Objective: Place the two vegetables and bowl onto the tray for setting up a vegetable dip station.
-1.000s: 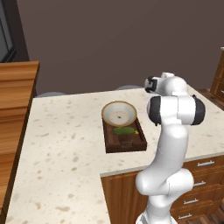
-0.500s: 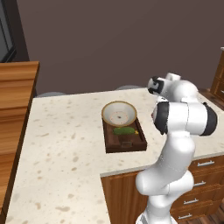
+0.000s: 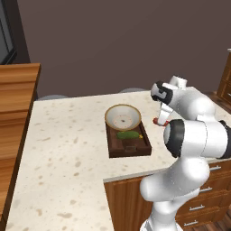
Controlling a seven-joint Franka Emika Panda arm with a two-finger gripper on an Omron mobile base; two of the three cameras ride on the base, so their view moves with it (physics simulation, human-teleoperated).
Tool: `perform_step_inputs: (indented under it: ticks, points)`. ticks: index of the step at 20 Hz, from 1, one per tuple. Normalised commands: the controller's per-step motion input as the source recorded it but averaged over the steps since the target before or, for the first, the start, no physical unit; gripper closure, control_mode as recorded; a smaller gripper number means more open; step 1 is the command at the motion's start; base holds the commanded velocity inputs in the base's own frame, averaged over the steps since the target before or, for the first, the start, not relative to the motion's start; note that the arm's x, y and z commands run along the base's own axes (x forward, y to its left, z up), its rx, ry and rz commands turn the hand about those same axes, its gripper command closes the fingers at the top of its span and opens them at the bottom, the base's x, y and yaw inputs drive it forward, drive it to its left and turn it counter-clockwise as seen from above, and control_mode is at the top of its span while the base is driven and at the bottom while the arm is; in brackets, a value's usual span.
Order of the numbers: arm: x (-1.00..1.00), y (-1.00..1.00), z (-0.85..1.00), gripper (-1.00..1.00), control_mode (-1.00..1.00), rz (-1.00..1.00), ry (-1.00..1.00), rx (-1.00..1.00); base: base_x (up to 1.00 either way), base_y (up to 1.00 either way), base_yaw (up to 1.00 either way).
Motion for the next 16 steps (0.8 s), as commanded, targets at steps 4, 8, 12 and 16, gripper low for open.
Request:
perform_step_inputs:
  ticks: [4, 8, 12, 16]
  points:
    - [-0.31, 0.34, 0.18, 1.00, -1.00, 0.22, -0.01, 0.00, 0.00, 0.00, 0.00]
    - [-0.18, 0.43, 0.15, 1.00, -1.00, 0.23, -0.02, 0.00, 0.00, 0.00, 0.00]
    - [-0.12, 0.47, 0.06, 1.00, -1.00, 0.20, -0.04, 0.00, 0.00, 0.00, 0.00]
    - [-0.09, 0.46, 0.01, 1.00, -1.00, 0.17, -0.01, 0.00, 0.00, 0.00, 0.00]
